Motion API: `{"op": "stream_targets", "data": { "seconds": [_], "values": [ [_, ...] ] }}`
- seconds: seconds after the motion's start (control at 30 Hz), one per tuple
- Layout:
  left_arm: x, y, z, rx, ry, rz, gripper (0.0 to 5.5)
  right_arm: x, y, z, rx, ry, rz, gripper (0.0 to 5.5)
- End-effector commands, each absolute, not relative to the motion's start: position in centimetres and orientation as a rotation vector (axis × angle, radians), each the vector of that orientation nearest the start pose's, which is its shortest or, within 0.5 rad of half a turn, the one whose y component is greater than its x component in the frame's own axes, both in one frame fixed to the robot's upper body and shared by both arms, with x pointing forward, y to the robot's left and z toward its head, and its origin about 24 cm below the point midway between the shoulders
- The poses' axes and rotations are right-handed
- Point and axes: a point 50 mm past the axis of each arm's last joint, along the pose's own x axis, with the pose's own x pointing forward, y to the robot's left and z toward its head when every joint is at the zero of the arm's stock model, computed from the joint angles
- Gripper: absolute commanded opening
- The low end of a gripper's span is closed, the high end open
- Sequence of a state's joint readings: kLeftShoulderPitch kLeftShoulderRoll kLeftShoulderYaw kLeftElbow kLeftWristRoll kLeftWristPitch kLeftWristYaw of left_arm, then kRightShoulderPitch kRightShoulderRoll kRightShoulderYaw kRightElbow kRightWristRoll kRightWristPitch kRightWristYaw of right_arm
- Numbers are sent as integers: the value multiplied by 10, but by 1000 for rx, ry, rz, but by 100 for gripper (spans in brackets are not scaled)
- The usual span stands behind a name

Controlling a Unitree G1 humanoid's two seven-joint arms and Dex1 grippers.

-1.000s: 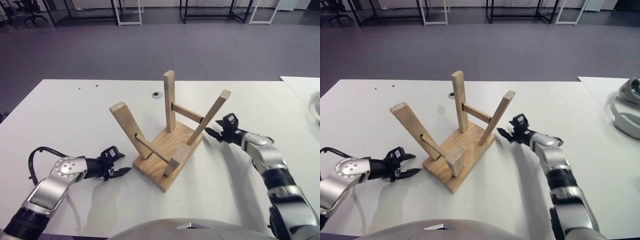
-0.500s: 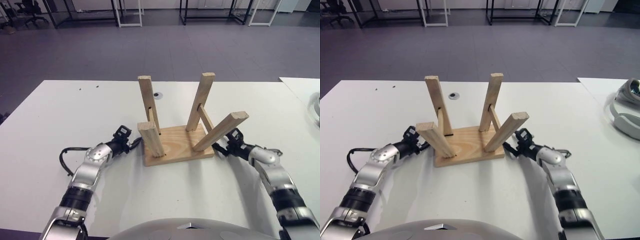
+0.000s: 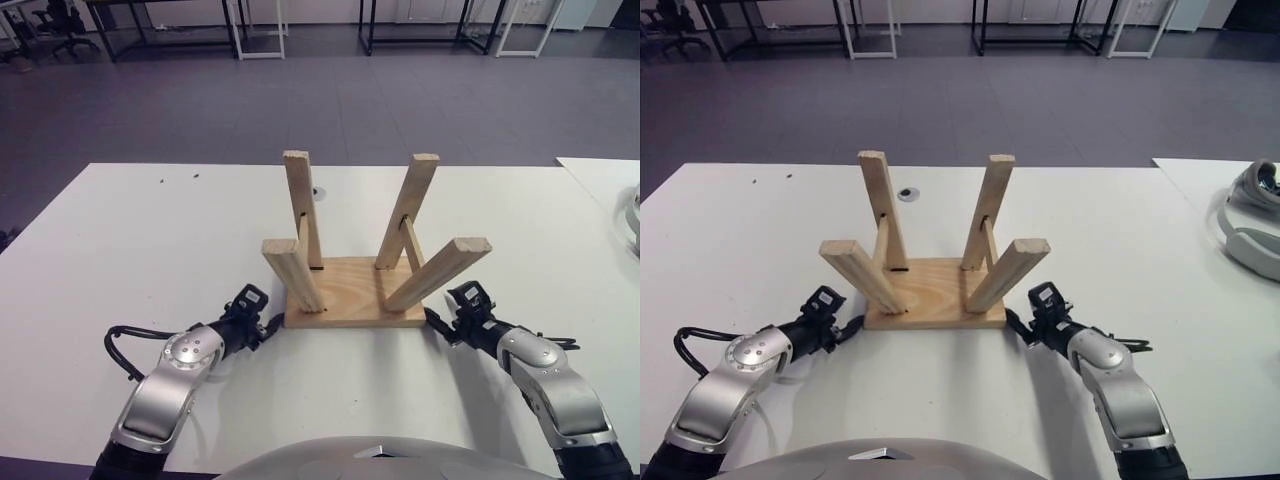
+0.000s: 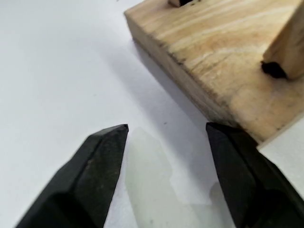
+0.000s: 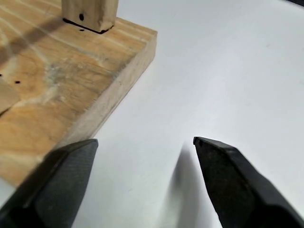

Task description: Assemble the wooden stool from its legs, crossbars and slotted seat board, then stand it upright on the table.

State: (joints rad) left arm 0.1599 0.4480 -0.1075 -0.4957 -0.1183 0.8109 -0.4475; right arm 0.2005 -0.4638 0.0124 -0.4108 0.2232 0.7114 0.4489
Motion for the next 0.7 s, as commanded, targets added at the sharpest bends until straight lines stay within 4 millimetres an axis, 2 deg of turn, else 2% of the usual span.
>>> {"op": "stream_targets", "data": {
  "seconds": [0.03, 0.13, 0.27, 0.33, 0.4, 0.43, 0.5, 0.53, 0.6, 0.7],
  "values": [
    [197, 121, 121, 40, 285, -904, 304, 193, -143, 119, 58, 328, 870, 381],
    [191, 127, 143, 56, 240, -955, 304, 190, -153, 143, 71, 291, 926, 381],
    [189, 144, 150, 87, 269, -954, 304, 188, -171, 158, 34, 277, 910, 381],
    [190, 164, 132, 123, 373, -902, 304, 185, -180, 152, -41, 343, 879, 381],
    [190, 196, 101, 226, 528, -809, 304, 184, -195, 134, -148, 449, 808, 381],
    [188, 214, 91, 286, 589, -778, 304, 185, -208, 125, -216, 500, 756, 381],
    [188, 247, 85, 432, 657, -750, 304, 185, -233, 117, -357, 554, 718, 381],
    [192, 258, 87, 497, 668, -759, 304, 185, -239, 117, -410, 566, 754, 381],
    [201, 258, 97, 532, 620, -869, 304, 188, -238, 118, -452, 562, 884, 381],
    [221, 239, 110, 521, 513, -1045, 304, 200, -223, 118, -397, 490, 1041, 381]
  ]
}}
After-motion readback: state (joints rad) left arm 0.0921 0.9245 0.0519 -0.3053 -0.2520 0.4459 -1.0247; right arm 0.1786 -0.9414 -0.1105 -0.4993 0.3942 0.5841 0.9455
